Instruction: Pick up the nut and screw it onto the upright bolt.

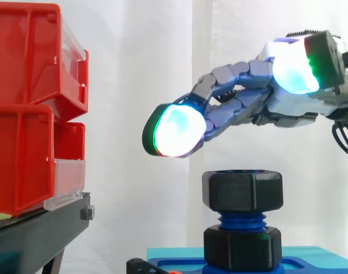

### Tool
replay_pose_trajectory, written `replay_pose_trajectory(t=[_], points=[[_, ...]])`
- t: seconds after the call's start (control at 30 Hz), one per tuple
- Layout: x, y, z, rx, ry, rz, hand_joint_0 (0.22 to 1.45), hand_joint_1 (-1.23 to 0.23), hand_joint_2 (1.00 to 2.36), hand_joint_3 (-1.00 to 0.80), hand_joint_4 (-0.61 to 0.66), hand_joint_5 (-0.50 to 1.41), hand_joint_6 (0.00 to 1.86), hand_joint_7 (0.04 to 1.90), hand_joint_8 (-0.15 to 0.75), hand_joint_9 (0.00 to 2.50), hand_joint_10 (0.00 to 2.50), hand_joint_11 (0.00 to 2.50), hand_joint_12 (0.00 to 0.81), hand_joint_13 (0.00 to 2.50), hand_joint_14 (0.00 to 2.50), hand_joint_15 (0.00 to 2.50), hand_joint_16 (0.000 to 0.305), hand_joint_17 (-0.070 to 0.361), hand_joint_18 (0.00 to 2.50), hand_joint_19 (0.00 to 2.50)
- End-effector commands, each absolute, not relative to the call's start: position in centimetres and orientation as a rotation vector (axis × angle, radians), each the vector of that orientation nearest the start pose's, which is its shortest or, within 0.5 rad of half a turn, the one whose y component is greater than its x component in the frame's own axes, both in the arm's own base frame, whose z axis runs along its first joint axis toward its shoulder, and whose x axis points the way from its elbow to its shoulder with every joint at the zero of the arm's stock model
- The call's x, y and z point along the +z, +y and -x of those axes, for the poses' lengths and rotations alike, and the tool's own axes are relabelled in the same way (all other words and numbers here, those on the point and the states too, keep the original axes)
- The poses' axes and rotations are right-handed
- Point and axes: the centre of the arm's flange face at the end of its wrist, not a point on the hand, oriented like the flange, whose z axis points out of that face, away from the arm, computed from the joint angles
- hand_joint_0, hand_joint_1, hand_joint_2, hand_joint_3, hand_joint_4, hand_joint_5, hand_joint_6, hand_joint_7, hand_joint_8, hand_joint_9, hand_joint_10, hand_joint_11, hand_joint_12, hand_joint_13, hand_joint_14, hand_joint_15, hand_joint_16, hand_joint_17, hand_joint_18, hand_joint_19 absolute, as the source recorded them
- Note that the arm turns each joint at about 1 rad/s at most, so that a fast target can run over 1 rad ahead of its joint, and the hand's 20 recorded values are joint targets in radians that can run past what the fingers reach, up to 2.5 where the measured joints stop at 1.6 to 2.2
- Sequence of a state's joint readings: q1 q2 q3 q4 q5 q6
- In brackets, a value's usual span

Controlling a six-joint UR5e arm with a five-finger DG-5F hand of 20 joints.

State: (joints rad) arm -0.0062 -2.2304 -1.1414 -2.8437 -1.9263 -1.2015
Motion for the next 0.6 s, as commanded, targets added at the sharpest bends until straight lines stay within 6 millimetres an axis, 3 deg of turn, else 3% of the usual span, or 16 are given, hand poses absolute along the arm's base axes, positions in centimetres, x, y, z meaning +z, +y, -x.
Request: replay_pose_trajectory(t=[0.0, 0.2, 0.37, 0.57], points=[[30.8, -10.0, -74.1, 0.564, 1.544, 0.001, 0.46, -0.15, 1.0, -0.5, 0.1, -0.17, 0.5, 0.54, 0.194, 0.49, 0.0, 0.0, 0.299, 0.13, 0.0, 0.0, 0.036, 0.08, 0.0, 0.0], [30.6, -9.9, -74.3, 0.562, 1.529, 0.004, 0.47, -0.14, 1.0, -0.5, 0.13, -0.16, 0.5, 0.55, 0.198, 0.49, 0.0, 0.0, 0.298, 0.14, 0.0, 0.0, 0.035, 0.08, 0.0, 0.0], [28.9, -9.8, -73.9, 0.562, 1.507, 0.01, 0.47, -0.15, 1.0, -0.5, 0.14, -0.15, 0.5, 0.56, 0.203, 0.52, 0.0, 0.0, 0.303, 0.2, 0.0, 0.0, 0.036, 0.08, 0.0, 0.0], [29.1, -9.8, -74.2, 0.565, 1.473, 0.011, 0.47, -0.16, 1.0, -0.5, 0.15, -0.12, 0.5, 0.59, 0.202, 0.53, 0.0, 0.0, 0.301, 0.25, 0.0, 0.0, 0.035, 0.078, 0.0, 0.0]])
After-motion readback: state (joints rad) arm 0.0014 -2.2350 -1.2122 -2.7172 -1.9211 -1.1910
